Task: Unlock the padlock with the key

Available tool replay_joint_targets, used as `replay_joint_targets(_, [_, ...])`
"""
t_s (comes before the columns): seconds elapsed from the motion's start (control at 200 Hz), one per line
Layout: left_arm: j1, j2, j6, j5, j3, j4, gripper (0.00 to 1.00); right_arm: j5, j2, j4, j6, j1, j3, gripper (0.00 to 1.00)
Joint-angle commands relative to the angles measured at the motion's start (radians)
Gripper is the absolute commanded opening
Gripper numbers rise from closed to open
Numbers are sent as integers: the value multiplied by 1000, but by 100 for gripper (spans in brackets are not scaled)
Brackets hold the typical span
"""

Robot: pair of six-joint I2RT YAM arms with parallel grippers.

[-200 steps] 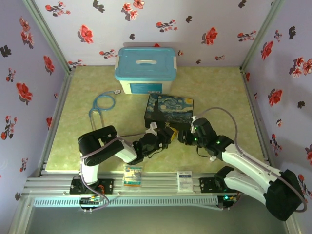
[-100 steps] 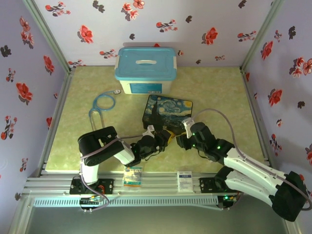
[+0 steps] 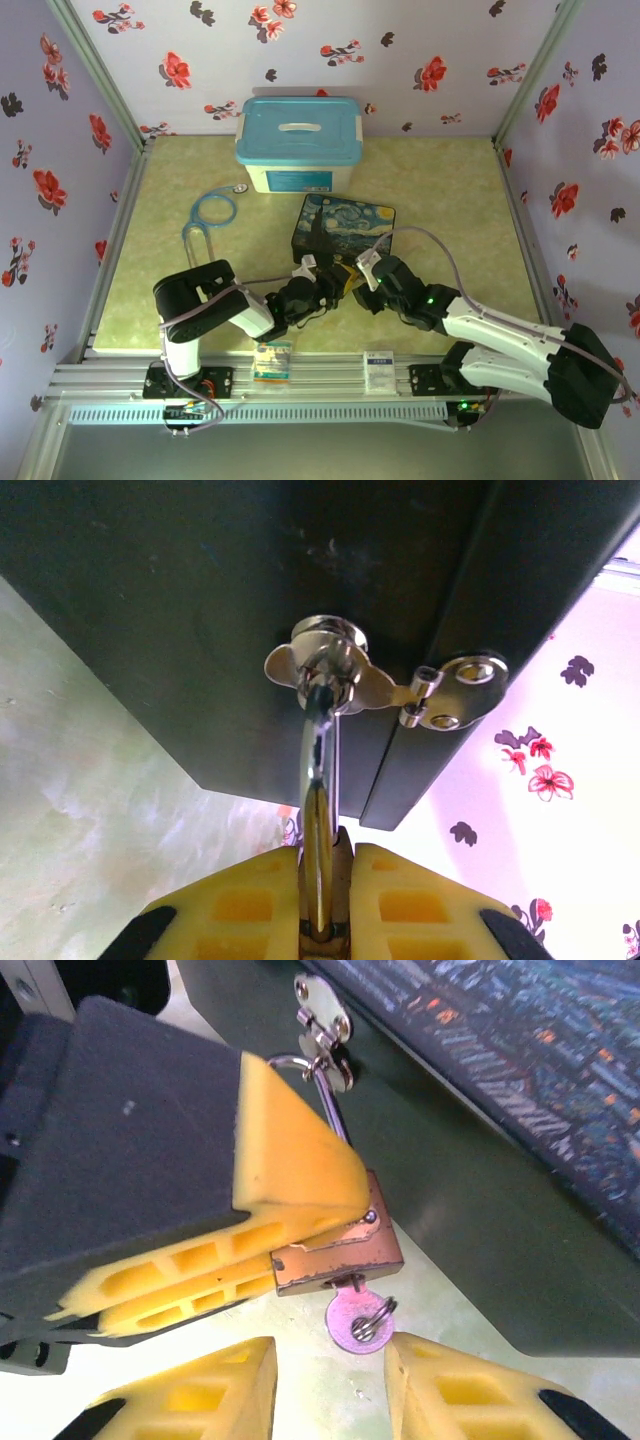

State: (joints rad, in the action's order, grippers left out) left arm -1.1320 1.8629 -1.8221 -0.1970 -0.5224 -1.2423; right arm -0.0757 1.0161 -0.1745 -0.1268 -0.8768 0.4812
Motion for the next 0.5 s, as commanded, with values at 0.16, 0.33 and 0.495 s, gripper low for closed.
replay_joint_targets(0.16, [5, -23, 17, 36, -17, -75, 0, -48, -21, 93, 78, -23, -8, 33])
replay_joint_targets(0.33, [5, -35, 28, 39, -16, -74, 0, -87, 41, 94, 123, -39, 24, 25])
replay_joint_targets(0.495, [0, -28, 15, 47, -19, -75, 0, -108, 19, 148, 139, -46, 5, 19])
